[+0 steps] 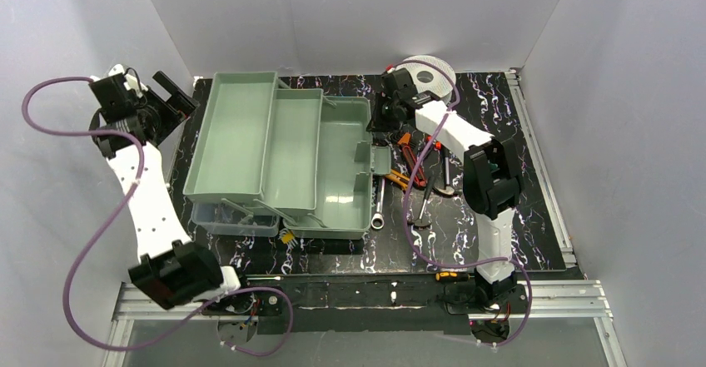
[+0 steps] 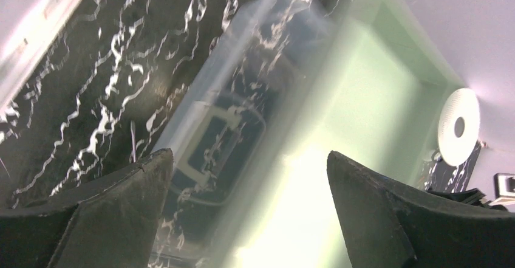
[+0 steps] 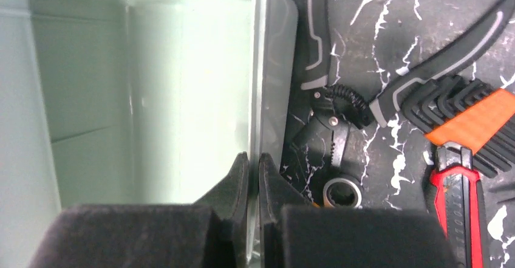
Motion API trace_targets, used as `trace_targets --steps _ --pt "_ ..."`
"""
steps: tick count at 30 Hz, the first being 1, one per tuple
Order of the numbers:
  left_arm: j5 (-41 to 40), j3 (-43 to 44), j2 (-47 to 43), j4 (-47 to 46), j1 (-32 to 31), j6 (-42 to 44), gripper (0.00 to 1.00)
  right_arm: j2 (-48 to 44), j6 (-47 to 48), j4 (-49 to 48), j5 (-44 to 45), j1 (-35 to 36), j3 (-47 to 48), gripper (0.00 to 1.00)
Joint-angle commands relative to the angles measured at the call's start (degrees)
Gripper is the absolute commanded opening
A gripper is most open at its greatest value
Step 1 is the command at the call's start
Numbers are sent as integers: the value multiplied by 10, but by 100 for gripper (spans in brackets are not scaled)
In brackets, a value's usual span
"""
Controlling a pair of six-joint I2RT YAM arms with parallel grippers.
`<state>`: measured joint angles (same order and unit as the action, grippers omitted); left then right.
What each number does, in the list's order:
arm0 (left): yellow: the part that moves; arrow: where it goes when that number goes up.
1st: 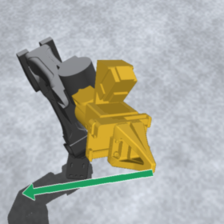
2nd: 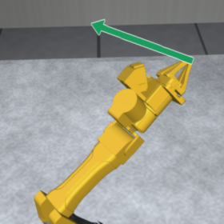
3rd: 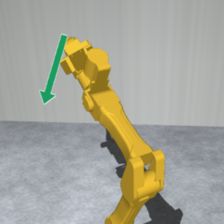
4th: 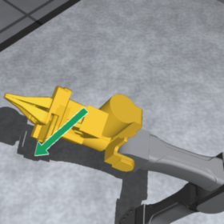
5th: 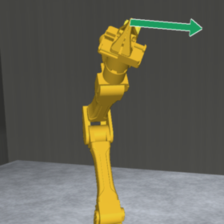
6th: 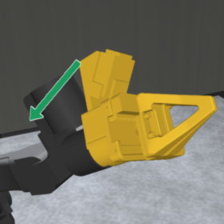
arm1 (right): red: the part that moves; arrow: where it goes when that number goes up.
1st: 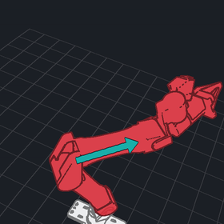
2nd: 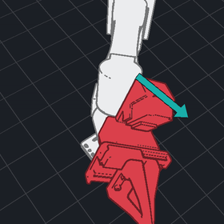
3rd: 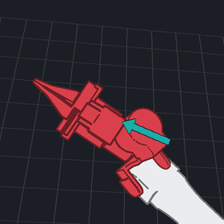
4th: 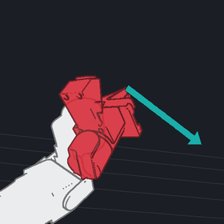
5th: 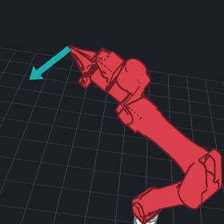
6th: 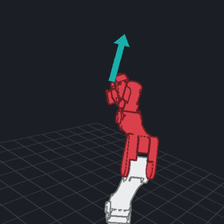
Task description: Pack the tool kit
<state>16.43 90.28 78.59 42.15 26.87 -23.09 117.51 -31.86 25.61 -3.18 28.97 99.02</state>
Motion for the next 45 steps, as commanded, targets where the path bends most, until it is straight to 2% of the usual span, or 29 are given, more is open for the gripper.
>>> trace_targets --steps 1,4,8,15,19,25,30,32,37,38,40,42,45 --pt "16 -43 -63 -42 0 -18 98 -35 -17 -32 -12 -7 -12 4" --pt "53 -78 -79 -56 -1 -32 98 -30 -39 -40 -22 -7 -13 4" --pt "52 -113 -125 -65 -2 -29 98 -31 -91 -68 -29 -7 -32 3" --pt "66 -130 -202 -60 -29 -41 98 -29 -181 -113 27 -7 -53 1" --pt "86 -107 -223 -13 -48 -34 98 -16 -203 -112 66 -8 -27 1" --pt "85 -99 -245 69 -118 -22 98 -3 -263 -117 108 -18 -5 1" --pt "88 -132 -256 132 -131 -16 98 -5 -294 -149 106 -26 -17 1" --pt "86 -147 -262 150 -131 -10 98 -2 -284 -164 75 -26 -12 2" --pt "56 -159 -266 174 -131 17 98 -18 -225 -181 7 -26 -6 40" --pt "56 -161 -262 174 -131 21 98 -27 -213 -190 -4 -26 -12 45" --pt "61 -165 -251 169 -131 29 98 -53 -187 -197 -20 -28 -28 50" --pt "61 -178 -249 147 -131 37 98 -76 -155 -184 -41 -33 -38 51" --pt "36 -172 -235 135 -144 49 89 -104 -117 -170 -50 -35 -64 51"
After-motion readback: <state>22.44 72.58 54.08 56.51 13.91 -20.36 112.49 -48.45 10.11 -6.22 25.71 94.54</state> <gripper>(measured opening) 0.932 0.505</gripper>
